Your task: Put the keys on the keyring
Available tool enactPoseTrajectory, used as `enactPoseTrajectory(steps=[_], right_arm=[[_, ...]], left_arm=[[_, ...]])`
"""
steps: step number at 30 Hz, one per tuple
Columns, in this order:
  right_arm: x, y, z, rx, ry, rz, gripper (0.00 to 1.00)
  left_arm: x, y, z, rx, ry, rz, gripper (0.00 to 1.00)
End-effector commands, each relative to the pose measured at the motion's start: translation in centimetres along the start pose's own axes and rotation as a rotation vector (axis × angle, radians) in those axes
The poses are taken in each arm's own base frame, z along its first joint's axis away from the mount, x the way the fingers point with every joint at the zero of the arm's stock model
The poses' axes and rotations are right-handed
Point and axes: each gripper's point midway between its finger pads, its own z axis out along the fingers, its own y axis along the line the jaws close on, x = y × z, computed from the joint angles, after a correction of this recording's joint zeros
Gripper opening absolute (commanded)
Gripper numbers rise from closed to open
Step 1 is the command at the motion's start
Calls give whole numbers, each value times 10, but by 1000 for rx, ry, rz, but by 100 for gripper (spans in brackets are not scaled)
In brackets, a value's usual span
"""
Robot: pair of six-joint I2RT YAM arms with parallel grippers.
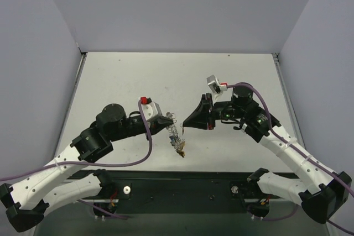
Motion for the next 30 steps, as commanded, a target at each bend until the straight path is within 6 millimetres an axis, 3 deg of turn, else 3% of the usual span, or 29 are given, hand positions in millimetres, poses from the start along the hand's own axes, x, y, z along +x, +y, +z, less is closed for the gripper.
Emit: enactPoseTrajectory(steps=[1, 10, 30], right_arm=[[-28, 9, 3, -29, -53, -134, 0], [-30, 9, 9, -21, -64, -167, 0], [-25, -16, 16, 127, -82, -198, 0]], left_arm=[[-33, -1, -4, -1, -115, 49, 0], [-31, -1, 0, 5, -96, 32, 0], [-35, -1, -3, 0, -110, 23, 0]])
